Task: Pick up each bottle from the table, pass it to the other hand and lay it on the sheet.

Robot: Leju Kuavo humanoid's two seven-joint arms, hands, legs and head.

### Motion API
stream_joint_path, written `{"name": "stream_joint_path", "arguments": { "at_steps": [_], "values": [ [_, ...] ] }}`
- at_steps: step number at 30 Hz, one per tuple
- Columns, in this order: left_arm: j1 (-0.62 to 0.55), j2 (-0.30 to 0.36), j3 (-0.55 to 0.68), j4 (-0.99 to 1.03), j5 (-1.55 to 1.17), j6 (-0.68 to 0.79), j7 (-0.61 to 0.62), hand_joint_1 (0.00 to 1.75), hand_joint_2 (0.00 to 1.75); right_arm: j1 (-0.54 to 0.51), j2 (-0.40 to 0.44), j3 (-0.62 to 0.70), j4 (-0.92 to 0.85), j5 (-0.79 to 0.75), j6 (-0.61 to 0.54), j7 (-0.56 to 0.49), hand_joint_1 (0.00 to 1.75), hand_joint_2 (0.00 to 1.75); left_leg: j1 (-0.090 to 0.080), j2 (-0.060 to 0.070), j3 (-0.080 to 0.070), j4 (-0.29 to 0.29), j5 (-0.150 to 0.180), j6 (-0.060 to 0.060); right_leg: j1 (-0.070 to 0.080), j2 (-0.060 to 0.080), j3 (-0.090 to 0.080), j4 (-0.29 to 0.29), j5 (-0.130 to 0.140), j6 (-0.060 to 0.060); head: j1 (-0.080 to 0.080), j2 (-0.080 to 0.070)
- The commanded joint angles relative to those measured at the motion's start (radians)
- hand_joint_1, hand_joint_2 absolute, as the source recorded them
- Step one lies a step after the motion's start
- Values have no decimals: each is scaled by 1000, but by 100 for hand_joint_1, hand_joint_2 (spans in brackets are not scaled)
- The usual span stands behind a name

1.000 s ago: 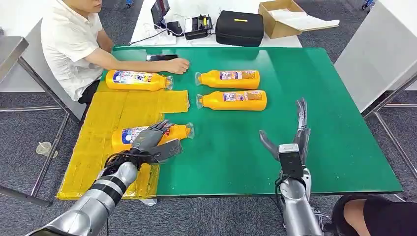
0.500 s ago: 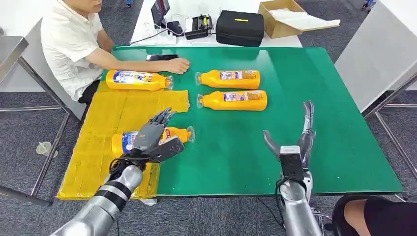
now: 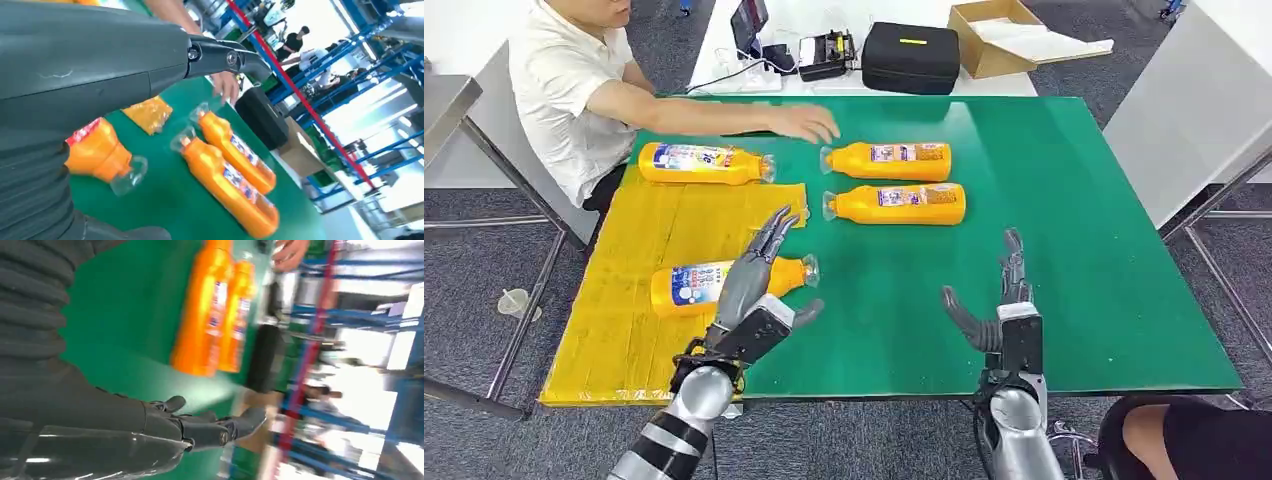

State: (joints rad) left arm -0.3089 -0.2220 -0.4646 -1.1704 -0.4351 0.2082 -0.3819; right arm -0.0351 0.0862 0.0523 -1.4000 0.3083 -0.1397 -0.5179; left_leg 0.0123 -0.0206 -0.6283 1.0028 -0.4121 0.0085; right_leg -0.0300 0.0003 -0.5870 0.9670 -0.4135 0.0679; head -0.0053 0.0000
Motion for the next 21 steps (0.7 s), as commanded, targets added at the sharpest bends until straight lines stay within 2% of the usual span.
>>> {"name": "stream_joint_path", "arguments": {
  "at_steps": [1,2,3,4,5,6,10,14,15,21],
  "values": [
    [112,-49,68,-82,278,-27,63,0,175,-27,-14,73,65,308,-233,142,0,175,0,5,6,0,-3,1,1,4,5,-1,-2,-3,0,0],
    [120,-67,80,-71,312,-13,90,0,0,-33,-64,97,90,489,-304,175,0,175,0,4,5,0,-3,1,1,2,5,-2,-1,-3,0,0],
    [117,-69,57,-58,345,9,99,0,0,-34,-104,105,115,581,-357,204,0,175,0,4,7,0,-3,1,1,2,7,-2,-2,-3,0,0],
    [115,-68,46,-54,353,19,97,0,0,-33,-114,100,121,570,-363,195,0,175,0,2,5,-1,-2,1,0,1,6,-2,-1,-2,0,0],
    [113,-70,39,-44,361,44,118,0,0,-39,-130,95,146,667,-404,242,0,175,0,2,7,0,-3,1,1,0,8,-2,-2,-3,0,0],
    [115,-79,24,-26,358,91,139,0,175,-48,-166,88,187,724,-369,302,0,175,0,0,3,-1,-1,0,0,-1,4,-2,-1,-2,0,0],
    [122,-73,-20,-25,406,105,136,0,175,-74,-212,86,260,810,-388,329,0,175,-1,0,5,-1,-1,1,0,-1,5,-2,-1,-2,0,0],
    [120,-40,-63,-26,483,15,156,0,175,-137,-240,142,360,906,-408,351,0,175,-1,6,8,0,-4,1,1,4,8,-2,-1,-4,0,0],
    [125,-34,-59,-14,556,-36,192,0,175,-156,-244,162,391,905,-393,350,0,175,-1,4,6,0,-3,1,0,2,7,-2,-1,-3,0,0],
    [124,-22,-69,3,577,-40,177,0,175,-169,-243,176,416,892,-403,348,0,175,-1,3,6,-1,-2,0,1,1,6,-2,-1,-3,-1,0]
  ]
}}
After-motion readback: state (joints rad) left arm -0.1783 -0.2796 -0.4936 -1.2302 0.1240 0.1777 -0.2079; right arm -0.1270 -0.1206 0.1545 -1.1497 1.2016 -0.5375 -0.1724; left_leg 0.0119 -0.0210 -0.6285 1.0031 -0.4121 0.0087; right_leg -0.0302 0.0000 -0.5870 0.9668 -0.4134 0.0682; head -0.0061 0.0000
